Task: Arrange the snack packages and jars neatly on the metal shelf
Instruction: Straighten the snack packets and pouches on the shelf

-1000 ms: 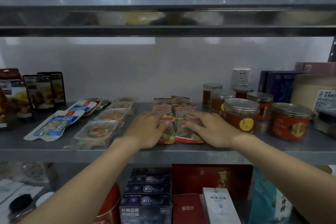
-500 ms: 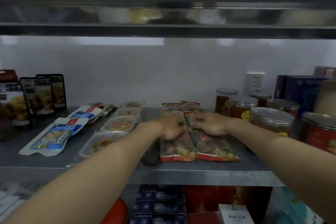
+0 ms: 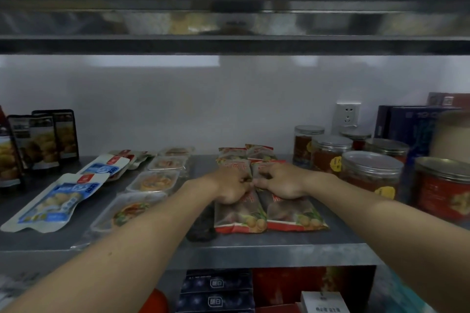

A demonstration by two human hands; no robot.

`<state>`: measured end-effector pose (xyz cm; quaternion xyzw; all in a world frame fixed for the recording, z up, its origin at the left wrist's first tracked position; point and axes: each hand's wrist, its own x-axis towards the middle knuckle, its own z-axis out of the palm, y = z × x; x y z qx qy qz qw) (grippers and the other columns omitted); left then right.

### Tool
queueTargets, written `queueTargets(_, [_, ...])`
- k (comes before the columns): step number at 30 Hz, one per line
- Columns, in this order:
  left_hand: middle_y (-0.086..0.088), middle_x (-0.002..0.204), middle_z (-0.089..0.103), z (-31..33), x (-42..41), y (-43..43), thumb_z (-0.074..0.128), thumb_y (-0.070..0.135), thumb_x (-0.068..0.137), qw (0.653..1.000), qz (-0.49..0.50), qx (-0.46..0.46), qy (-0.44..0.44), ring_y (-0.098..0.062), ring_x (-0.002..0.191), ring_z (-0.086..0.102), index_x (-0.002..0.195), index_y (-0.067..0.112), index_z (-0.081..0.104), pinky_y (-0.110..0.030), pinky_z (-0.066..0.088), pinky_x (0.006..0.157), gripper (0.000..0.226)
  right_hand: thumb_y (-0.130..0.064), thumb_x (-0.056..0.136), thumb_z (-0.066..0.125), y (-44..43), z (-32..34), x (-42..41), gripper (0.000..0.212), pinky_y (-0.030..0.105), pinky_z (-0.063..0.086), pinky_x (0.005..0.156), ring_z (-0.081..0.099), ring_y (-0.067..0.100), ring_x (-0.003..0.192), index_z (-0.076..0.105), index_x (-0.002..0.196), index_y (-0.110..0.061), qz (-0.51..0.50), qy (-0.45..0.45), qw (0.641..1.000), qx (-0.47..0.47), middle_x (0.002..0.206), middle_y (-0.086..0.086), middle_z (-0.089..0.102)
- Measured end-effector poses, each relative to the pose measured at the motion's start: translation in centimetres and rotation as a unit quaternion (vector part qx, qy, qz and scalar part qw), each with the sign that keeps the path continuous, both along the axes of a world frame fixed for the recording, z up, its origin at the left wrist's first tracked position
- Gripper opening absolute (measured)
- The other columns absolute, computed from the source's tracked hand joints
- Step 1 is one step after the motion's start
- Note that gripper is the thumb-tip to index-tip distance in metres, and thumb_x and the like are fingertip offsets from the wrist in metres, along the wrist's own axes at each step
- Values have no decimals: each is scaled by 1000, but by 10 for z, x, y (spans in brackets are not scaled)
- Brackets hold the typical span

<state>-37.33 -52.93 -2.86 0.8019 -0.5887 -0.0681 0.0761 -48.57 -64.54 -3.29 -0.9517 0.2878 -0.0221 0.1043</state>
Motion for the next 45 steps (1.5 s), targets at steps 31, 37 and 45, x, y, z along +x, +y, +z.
queueTargets(31, [-1, 147, 46, 18, 119, 180, 46, 37, 98, 969, 99, -213, 74, -21, 134, 41, 141, 19, 46, -24, 29, 101, 46, -47, 97, 48, 175, 29, 59, 60, 20, 27, 101, 36, 19, 139, 34, 149, -19, 26, -154, 987, 38, 152, -2, 37])
queueTargets(37, [9, 140, 46, -16, 122, 193, 46, 36, 99, 933, 104, -221, 265, -13, 127, 43, 141, 26, 42, -24, 29, 97, 43, -40, 101, 45, 205, 11, 78, 50, 20, 26, 90, 41, 18, 133, 42, 144, -16, -36, -185, 960, 206, 146, 0, 45])
queueTargets(45, [15, 117, 66, -32, 127, 195, 51, 44, 95, 930, 74, -212, 293, -7, 111, 59, 125, 29, 61, -26, 42, 97, 34, -50, 93, 53, 211, -1, 94, 52, 21, 36, 90, 53, 10, 105, 51, 134, -17, -44, -195, 954, 223, 127, -12, 54])
